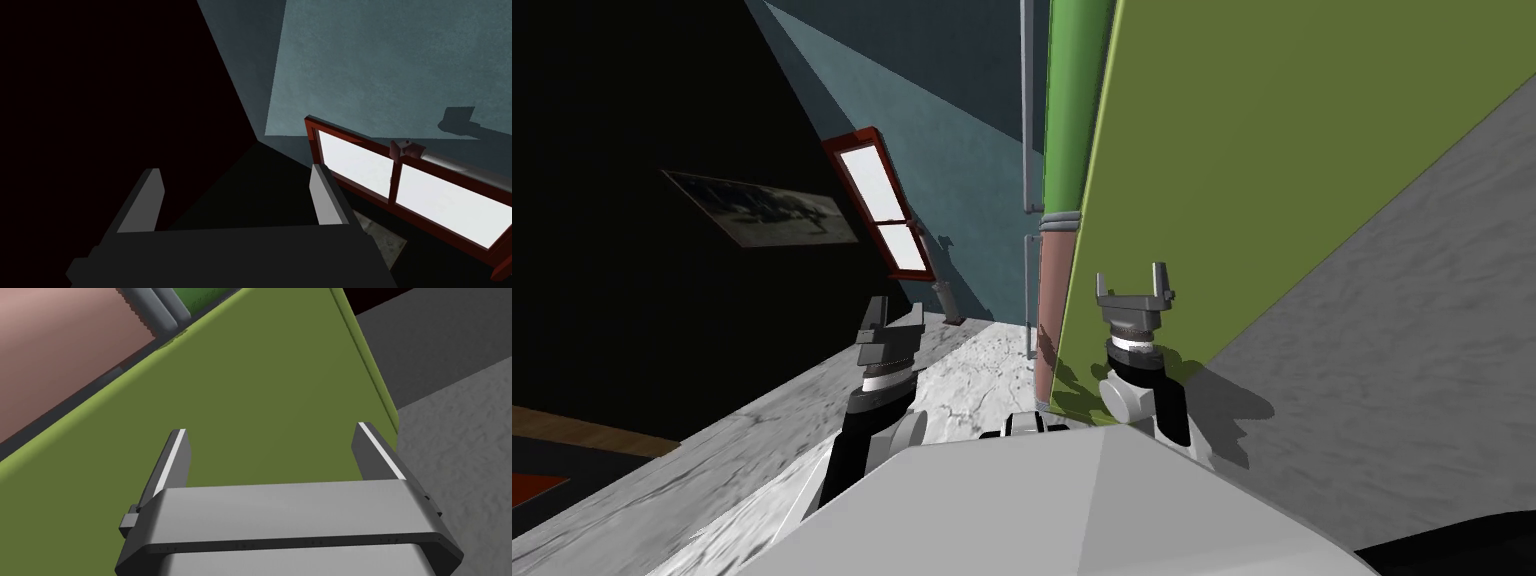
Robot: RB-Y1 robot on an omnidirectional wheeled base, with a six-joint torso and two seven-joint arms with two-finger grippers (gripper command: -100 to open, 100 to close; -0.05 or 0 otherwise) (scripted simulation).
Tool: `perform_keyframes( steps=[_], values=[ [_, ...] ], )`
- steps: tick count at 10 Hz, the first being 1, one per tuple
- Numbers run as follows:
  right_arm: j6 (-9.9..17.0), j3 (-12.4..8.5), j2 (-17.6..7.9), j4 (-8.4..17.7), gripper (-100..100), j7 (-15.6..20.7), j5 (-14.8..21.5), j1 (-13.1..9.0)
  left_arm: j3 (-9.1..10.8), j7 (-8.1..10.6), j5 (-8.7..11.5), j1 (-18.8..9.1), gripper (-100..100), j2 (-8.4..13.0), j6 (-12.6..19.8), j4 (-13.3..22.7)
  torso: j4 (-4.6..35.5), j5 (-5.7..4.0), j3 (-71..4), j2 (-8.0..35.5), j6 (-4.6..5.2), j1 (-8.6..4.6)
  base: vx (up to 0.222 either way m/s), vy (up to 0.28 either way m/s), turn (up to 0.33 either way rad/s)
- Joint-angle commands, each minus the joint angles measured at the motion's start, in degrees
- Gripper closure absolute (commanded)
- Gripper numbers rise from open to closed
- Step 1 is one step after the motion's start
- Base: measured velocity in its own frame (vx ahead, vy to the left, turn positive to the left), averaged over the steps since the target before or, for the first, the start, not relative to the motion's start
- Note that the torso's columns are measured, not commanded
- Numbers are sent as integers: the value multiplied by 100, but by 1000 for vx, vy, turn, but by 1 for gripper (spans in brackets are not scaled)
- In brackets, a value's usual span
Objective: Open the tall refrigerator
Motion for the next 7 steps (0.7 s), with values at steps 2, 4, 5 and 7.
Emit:
perform_keyframes(
  steps=[2, 4, 5, 7],
  values=[
    [-121, 72, -114, 31, -100, -54, -624, -296, 0, 0, 0, 0, 0, 0, 0, 0, 0, 0, 0, -1, 0, 2, -3, -10, 108],
    [-200, 119, -176, 68, -100, -88, -980, -528, 0, 0, 0, 0, 0, 0, 0, 0, 0, 0, 0, 0, 0, 1, -6, -11, 104],
    [-281, 166, -229, 106, -100, -124, -1157, -769, 0, 0, 0, 1, 0, 0, 0, 0, 0, 0, 1, 1, 3, 0, -5, -11, 141],
    [-281, 166, -229, 106, -100, -124, -1398, -769, 0, 0, 0, 1, 0, 0, 0, 0, 0, 0, 0, 0, 4, 0, -2, -9, 31]
  ],
)
